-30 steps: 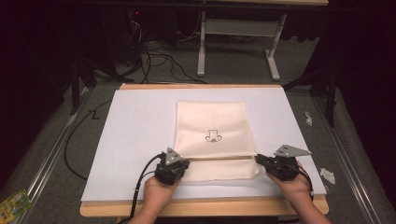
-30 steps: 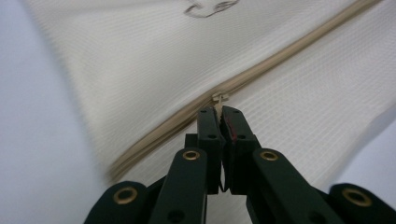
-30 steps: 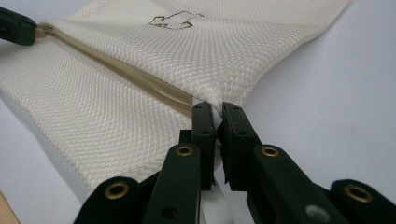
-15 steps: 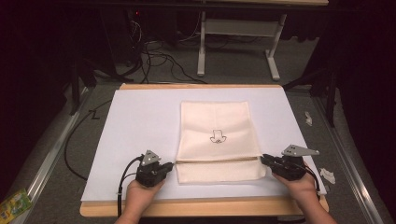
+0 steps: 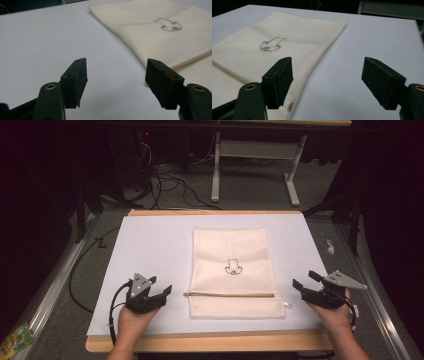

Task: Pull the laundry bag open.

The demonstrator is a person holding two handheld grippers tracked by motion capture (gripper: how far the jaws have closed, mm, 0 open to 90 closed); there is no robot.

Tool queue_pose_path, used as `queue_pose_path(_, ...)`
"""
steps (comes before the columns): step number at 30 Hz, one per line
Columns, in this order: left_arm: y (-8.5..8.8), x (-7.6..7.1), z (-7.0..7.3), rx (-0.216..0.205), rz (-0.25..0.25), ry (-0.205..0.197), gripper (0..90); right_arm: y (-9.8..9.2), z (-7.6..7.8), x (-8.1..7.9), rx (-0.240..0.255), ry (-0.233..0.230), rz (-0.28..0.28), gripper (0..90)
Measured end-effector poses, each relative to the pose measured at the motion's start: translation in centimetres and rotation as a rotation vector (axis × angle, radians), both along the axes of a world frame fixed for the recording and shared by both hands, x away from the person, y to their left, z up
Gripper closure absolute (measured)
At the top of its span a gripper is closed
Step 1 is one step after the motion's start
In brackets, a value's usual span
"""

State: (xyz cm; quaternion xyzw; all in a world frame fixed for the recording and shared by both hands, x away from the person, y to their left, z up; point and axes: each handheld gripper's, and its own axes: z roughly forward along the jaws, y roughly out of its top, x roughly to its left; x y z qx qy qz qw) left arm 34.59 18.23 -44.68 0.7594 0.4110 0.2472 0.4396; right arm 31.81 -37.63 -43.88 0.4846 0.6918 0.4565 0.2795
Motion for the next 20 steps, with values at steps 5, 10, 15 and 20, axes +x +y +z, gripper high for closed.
queue_pose_path(5,3.2,-0.3,0.2,0.051,0.087,-0.02,16.4,-2.7,0.0,-0.1,0.017,-0.026,-0.113,18.5)
queue_pose_path(10,2.6,0.1,0.2,0.05,0.084,0.002,10.4,-1.8,-0.5,0.4,-0.032,-0.003,-0.097,17.7)
queue_pose_path(15,2.3,0.2,-0.1,0.089,0.064,0.004,11.6,-1.1,-0.6,0.5,-0.049,0.001,-0.083,17.7)
queue_pose_path(20,3.5,-0.1,0.0,0.051,0.092,0.018,8.9,-1.1,-0.4,0.8,-0.035,-0.008,-0.09,16.9)
